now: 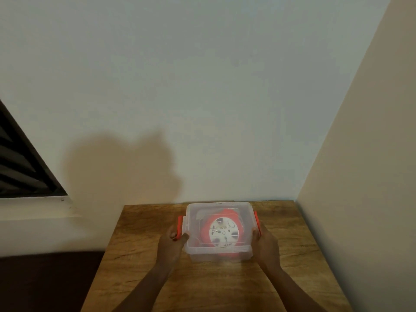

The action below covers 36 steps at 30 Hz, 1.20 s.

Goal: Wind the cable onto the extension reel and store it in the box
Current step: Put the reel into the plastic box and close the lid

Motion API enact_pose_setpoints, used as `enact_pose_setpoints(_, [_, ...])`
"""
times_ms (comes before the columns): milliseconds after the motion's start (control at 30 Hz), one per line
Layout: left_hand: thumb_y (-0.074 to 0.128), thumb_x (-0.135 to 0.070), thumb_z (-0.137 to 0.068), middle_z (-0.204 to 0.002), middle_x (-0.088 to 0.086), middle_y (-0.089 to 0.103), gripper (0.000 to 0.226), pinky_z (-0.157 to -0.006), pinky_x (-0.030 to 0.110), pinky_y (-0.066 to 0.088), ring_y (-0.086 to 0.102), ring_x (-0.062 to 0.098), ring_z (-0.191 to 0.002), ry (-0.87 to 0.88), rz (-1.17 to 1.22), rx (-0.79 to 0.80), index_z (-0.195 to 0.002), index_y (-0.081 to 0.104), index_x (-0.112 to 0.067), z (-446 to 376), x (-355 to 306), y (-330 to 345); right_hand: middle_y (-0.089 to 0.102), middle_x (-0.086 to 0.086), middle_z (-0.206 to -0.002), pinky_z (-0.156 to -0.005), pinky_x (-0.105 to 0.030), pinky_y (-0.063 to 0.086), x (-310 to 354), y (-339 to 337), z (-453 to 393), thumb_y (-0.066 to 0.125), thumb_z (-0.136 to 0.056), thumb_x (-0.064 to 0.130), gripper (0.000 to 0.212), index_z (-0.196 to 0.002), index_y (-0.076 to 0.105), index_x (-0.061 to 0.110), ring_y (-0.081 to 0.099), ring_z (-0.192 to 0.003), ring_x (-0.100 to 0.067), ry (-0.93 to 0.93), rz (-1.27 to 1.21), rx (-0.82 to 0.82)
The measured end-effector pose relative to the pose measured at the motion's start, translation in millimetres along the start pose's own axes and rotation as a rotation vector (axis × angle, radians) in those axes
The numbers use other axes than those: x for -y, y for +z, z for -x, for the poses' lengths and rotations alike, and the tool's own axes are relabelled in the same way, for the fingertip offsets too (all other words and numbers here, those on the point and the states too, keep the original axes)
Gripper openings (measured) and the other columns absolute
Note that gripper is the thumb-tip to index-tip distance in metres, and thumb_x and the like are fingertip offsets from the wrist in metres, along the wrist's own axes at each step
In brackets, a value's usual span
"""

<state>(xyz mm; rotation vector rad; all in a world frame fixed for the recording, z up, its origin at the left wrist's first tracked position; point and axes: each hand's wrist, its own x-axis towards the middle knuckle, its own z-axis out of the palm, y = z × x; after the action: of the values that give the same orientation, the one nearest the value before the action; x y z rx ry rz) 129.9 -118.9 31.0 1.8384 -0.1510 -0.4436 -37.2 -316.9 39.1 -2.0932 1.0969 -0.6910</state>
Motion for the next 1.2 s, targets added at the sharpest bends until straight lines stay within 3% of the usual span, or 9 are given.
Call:
enact_pose_setpoints(33, [0.071, -0.012, -0.094, -0.131, 0.01, 0.068, 0.051, -0.074, 0.031, 0.063, 0.07, 0.023, -0.101, 0.025, -0.023, 0.001, -0.143, 0.056, -0.013, 0.5, -1.6, 0.4, 0.069, -0.005, -0.095, -0.071, -0.036, 0.058, 0.0, -0.3, 0.5, 0.043, -0.102, 0.021, 0.032, -0.127, 0.057, 0.01, 0.066, -0.081, -0.018, -0.002, 0.0, 0.0])
enact_pose_setpoints(167, [0.063, -0.013, -0.1, -0.116, 0.008, 0.075, 0.032, -0.084, 0.044, 0.064, 0.075, 0.023, -0.097, 0.003, -0.045, 0.11, -0.132, 0.066, -0.011, 0.5, -5.9, 0.9, 0.069, -0.006, -0.097, -0.074, -0.039, 0.058, 0.3, -1.6, 0.7, 0.042, -0.102, 0.022, 0.032, -0.128, 0.056, 0.009, 0.067, -0.083, -0.019, -0.013, 0.006, 0.018])
enact_pose_setpoints(367, [0.057, -0.013, -0.103, -0.118, 0.01, 0.073, 0.031, -0.077, 0.029, 0.059, 0.072, 0.024, -0.098, 0.105, -0.328, 0.058, -0.133, 0.064, -0.008, 0.4, -9.4, 5.5, 0.069, -0.005, -0.097, -0.074, -0.038, 0.058, -1.3, -0.4, 0.2, 0.042, -0.102, 0.024, 0.032, -0.126, 0.057, 0.01, 0.067, -0.084, -0.019, -0.004, 0.02, 0.015])
enact_pose_setpoints(467, [0.056, -0.015, -0.104, -0.106, 0.007, 0.076, 0.017, -0.071, 0.026, 0.062, 0.072, 0.014, -0.083, 0.152, -0.485, 0.02, -0.111, 0.071, -0.015, 2.6, -10.8, 10.9, 0.069, -0.005, -0.096, -0.073, -0.037, 0.058, -2.2, 1.3, 0.9, 0.042, -0.102, 0.024, 0.032, -0.127, 0.056, 0.01, 0.067, -0.083, -0.018, -0.008, 0.024, 0.015])
enact_pose_setpoints(667, [0.05, -0.014, -0.106, -0.1, 0.007, 0.076, 0.025, -0.078, 0.035, 0.065, 0.074, 0.018, -0.086, 0.21, -0.657, 0.034, -0.107, 0.074, -0.007, 13.1, -7.2, 19.5, 0.069, -0.003, -0.098, -0.072, -0.035, 0.059, -4.6, 1.4, 1.2, 0.042, -0.102, 0.025, 0.032, -0.127, 0.056, 0.012, 0.067, -0.082, -0.015, -0.016, -0.003, 0.023])
enact_pose_setpoints(767, [0.048, -0.014, -0.107, -0.102, 0.006, 0.073, 0.025, -0.077, 0.035, 0.064, 0.072, 0.019, -0.087, 0.138, -0.443, 0.035, -0.12, 0.068, -0.007, 12.4, -9.4, 16.8, 0.067, -0.002, -0.11, -0.076, -0.039, 0.059, -6.7, 1.0, 0.5, 0.04, -0.102, 0.03, 0.038, -0.137, 0.048, 0.017, 0.067, -0.091, -0.016, -0.016, -0.088, 0.067])
enact_pose_setpoints(900, [0.056, -0.013, -0.103, -0.124, 0.011, 0.068, 0.04, -0.086, 0.047, 0.063, 0.07, 0.031, -0.105, -0.03, -0.079, 0.138, -0.143, 0.053, -0.011, 8.5, -20.3, 12.4, 0.062, 0.002, -0.117, -0.074, -0.037, 0.06, -10.7, 4.9, 3.0, 0.043, -0.101, 0.029, 0.038, -0.139, 0.042, 0.026, 0.066, -0.095, -0.012, 0.103, -0.328, 0.122])
enact_pose_setpoints(1067, [0.051, 0.005, -0.097, -0.116, 0.011, 0.07, 0.045, -0.079, 0.054, 0.064, 0.072, 0.033, -0.099, -0.114, 0.164, 0.176, -0.137, 0.058, -0.013, 8.3, -33.9, 20.4, 0.071, -0.002, -0.1, -0.07, -0.048, 0.06, -19.0, -3.1, -7.2, 0.046, -0.098, 0.013, 0.031, -0.123, 0.061, 0.025, 0.072, -0.084, -0.02, 0.282, -0.584, 0.134])
enact_pose_setpoints(1200, [0.051, 0.001, -0.1, -0.112, 0.014, 0.077, 0.035, -0.084, 0.058, 0.062, 0.076, 0.034, -0.098, -0.086, 0.282, 0.283, -0.125, 0.07, -0.012, 5.9, -57.5, 49.5, 0.073, -0.003, -0.1, -0.071, -0.052, 0.059, -34.0, -39.1, -31.7, 0.047, -0.098, 0.012, 0.033, -0.123, 0.062, 0.027, 0.072, -0.086, -0.026, 0.299, -0.656, 0.097])
